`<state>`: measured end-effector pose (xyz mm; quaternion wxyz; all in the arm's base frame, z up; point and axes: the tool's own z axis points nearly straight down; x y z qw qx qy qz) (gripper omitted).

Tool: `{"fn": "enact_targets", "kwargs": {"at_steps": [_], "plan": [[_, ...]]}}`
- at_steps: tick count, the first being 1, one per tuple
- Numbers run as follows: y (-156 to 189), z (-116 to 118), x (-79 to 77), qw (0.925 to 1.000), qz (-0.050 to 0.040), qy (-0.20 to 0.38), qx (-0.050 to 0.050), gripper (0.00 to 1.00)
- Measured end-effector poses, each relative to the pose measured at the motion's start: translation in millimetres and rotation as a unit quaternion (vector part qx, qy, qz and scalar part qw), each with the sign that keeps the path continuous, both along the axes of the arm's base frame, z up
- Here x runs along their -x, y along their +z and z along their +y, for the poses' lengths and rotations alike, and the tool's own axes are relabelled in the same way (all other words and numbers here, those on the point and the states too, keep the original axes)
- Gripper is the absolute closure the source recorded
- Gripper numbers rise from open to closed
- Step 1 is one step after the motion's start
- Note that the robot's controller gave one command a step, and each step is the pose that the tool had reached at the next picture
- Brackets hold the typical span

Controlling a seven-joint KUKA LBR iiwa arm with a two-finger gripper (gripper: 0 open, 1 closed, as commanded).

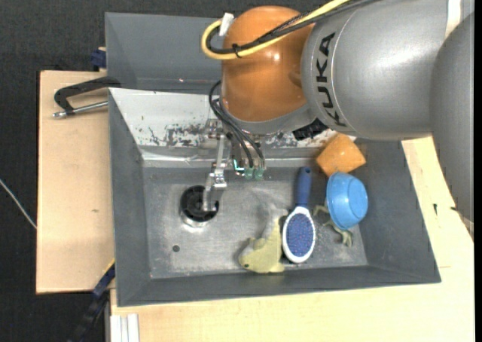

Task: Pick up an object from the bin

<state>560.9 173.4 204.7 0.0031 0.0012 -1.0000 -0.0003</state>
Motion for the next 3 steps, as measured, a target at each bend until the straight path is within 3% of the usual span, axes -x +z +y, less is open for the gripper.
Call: {"fn": "enact_targets", "kwargs": {"at_steps": [1,2,3], "plan": [[-134.4,-11.7,-11.6,0.9969,-0.0037,0.079,-0.001,0.0],[-130.3,-11.2,-14.0,0.9969,-0.0085,0.078,-0.002,1.0],[3.8,-19.2,-9.2,0.9959,-0.0106,0.089,-0.002,1.0]]}}
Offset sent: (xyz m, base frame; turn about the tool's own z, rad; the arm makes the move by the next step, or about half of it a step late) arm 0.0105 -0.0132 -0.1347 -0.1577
